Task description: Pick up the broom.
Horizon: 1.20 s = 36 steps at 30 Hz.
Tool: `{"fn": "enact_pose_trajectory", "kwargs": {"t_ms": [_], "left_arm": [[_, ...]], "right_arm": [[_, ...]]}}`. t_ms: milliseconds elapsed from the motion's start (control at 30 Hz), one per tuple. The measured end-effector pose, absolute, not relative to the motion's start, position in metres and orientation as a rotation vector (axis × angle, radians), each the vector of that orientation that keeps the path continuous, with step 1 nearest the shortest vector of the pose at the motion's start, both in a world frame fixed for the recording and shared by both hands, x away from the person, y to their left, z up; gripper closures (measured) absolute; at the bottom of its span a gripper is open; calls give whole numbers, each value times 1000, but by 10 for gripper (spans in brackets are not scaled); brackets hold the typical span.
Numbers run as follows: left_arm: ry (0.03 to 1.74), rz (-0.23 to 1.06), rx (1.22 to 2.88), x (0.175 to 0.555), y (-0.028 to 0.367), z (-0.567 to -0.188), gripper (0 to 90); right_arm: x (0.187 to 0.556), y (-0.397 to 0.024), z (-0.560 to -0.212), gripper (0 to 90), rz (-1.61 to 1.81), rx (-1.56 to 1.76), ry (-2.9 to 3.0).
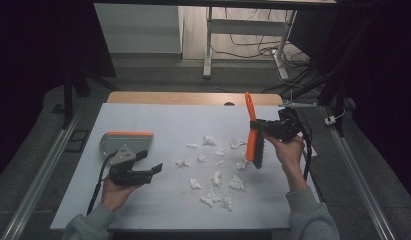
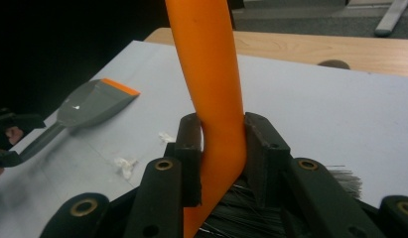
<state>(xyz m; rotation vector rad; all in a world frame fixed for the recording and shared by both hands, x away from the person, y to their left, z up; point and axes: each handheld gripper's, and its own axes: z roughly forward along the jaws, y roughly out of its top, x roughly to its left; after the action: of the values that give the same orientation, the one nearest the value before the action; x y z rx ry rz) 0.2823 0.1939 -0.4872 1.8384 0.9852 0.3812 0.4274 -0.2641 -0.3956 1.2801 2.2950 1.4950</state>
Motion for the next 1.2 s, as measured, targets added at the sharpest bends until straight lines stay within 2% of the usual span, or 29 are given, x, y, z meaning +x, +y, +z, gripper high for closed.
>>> {"fn": "enact_pose_trajectory", "kwargs": {"t_ms": [167,267,533,800,1200], "left_arm": [[961,387,1829,290,183,-483,241],[934,485,1895,287,171,-481,249],[856,449,1924,287,144,-473,252],[784,407,1944,294,105,-468,247],[725,443,1986,300,61,-469,239]], "right_arm": [[424,-245,-393,696,1511,1237,2298],[422,-233,-393,695,1530,1219,2298],[418,-209,-400,695,1607,1219,2285],[414,-204,-403,695,1672,1249,2223],[404,-174,-413,695,1704,1233,2220]]}}
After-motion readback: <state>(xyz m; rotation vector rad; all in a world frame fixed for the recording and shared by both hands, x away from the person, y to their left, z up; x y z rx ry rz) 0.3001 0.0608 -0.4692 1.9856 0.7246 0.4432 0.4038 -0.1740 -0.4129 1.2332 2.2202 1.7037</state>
